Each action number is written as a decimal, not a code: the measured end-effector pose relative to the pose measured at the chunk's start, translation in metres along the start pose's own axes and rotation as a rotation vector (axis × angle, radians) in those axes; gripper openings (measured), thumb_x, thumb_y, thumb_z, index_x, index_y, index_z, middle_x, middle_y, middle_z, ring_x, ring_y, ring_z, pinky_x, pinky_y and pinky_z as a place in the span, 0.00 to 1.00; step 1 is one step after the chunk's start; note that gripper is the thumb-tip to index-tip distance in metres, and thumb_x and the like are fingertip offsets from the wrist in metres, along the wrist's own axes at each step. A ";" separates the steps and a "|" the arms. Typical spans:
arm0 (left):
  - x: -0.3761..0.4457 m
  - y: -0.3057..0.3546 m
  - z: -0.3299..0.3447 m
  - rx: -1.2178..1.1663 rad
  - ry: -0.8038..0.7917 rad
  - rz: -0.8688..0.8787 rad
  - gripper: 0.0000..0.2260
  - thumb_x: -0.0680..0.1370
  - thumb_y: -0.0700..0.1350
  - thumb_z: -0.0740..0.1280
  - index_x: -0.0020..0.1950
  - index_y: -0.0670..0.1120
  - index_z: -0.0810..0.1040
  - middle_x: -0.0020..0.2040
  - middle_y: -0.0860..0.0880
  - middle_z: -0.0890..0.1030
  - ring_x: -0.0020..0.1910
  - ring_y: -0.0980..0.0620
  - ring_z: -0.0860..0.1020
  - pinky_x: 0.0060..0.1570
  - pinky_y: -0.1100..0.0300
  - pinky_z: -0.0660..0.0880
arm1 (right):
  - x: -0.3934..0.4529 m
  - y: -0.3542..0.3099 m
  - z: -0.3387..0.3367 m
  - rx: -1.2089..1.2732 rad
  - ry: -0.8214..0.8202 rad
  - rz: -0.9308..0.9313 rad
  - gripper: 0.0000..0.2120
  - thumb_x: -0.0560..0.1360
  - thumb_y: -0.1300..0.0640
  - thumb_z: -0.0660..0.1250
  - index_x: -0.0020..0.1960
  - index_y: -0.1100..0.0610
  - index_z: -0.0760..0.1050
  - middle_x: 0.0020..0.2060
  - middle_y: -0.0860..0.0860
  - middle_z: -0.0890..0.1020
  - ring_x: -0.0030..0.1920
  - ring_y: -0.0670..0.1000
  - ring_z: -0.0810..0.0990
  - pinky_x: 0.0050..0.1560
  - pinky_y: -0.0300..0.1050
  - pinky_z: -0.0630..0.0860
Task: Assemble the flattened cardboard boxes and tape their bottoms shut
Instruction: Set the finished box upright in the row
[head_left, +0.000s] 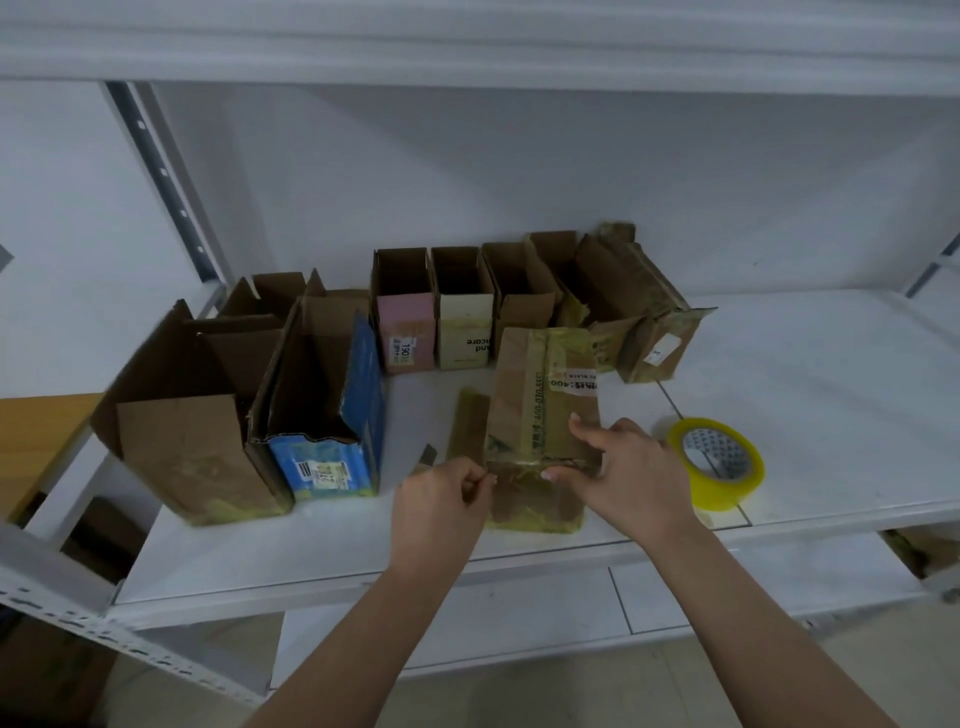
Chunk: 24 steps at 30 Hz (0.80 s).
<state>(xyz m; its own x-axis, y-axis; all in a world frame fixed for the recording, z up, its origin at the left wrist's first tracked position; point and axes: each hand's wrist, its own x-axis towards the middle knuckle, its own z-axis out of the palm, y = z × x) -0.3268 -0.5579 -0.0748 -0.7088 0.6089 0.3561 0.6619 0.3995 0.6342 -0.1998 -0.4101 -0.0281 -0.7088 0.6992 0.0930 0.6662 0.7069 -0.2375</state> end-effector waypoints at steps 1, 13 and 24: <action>-0.001 0.000 0.000 -0.002 0.010 -0.002 0.07 0.72 0.41 0.73 0.35 0.46 0.79 0.28 0.52 0.79 0.28 0.51 0.76 0.30 0.60 0.72 | 0.000 0.000 0.000 0.001 0.002 0.000 0.35 0.70 0.29 0.63 0.74 0.40 0.64 0.54 0.50 0.76 0.56 0.54 0.78 0.57 0.46 0.71; -0.009 -0.001 -0.003 -0.085 -0.130 0.051 0.05 0.75 0.47 0.69 0.42 0.49 0.75 0.34 0.54 0.79 0.33 0.56 0.78 0.35 0.57 0.77 | 0.001 0.004 -0.001 0.039 -0.012 0.000 0.36 0.70 0.29 0.64 0.74 0.41 0.64 0.56 0.49 0.76 0.58 0.53 0.77 0.59 0.47 0.71; 0.029 -0.015 -0.009 -0.308 -0.364 0.048 0.20 0.74 0.46 0.73 0.58 0.56 0.66 0.49 0.57 0.78 0.47 0.60 0.78 0.50 0.57 0.79 | 0.007 0.010 0.002 0.120 -0.011 -0.065 0.34 0.69 0.33 0.68 0.72 0.44 0.70 0.48 0.47 0.73 0.51 0.52 0.78 0.53 0.47 0.73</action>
<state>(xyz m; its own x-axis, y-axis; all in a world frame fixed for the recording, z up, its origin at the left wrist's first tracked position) -0.3591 -0.5524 -0.0679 -0.5113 0.8441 0.1615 0.5496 0.1766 0.8165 -0.1983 -0.3986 -0.0320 -0.7524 0.6509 0.1011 0.5869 0.7322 -0.3457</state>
